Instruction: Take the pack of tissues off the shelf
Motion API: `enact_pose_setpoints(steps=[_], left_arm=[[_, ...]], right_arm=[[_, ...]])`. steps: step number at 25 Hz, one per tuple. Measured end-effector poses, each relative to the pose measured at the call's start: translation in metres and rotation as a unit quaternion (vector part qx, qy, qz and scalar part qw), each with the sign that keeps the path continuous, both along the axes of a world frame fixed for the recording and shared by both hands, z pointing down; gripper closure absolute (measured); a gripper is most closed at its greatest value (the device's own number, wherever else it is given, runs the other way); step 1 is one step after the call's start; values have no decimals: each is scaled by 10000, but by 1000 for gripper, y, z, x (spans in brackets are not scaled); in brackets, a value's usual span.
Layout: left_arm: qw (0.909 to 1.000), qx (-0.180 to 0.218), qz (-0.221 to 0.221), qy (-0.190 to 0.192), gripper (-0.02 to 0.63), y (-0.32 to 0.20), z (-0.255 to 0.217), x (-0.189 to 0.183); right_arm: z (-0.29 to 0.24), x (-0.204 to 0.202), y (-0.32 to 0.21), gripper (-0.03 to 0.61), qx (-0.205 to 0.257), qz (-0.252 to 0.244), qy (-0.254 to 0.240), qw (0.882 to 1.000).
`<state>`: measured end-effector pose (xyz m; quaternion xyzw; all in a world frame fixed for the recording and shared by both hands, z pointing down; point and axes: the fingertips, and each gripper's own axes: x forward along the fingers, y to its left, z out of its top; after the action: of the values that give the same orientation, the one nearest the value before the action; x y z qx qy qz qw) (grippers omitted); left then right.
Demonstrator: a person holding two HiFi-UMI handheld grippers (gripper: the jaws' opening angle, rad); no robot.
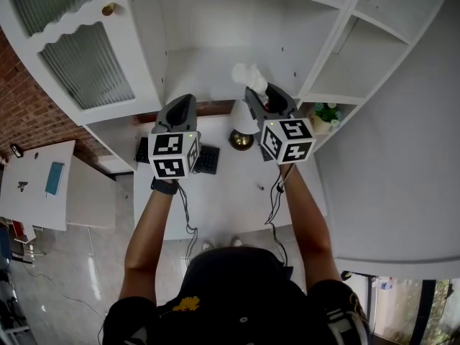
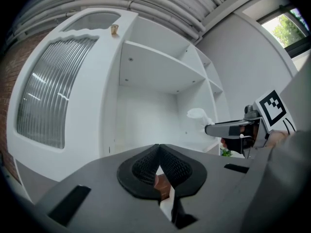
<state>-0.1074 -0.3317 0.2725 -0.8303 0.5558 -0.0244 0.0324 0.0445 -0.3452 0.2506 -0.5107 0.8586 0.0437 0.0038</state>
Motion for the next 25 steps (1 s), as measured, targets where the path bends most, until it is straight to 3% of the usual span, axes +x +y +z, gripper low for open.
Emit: enact_pose_setpoints(steps=[25], left_arm=[[9990,-403,9,188,597,25,84,2]], right_arm=[[97,-8,28,396,-812,-263,-149,9962]])
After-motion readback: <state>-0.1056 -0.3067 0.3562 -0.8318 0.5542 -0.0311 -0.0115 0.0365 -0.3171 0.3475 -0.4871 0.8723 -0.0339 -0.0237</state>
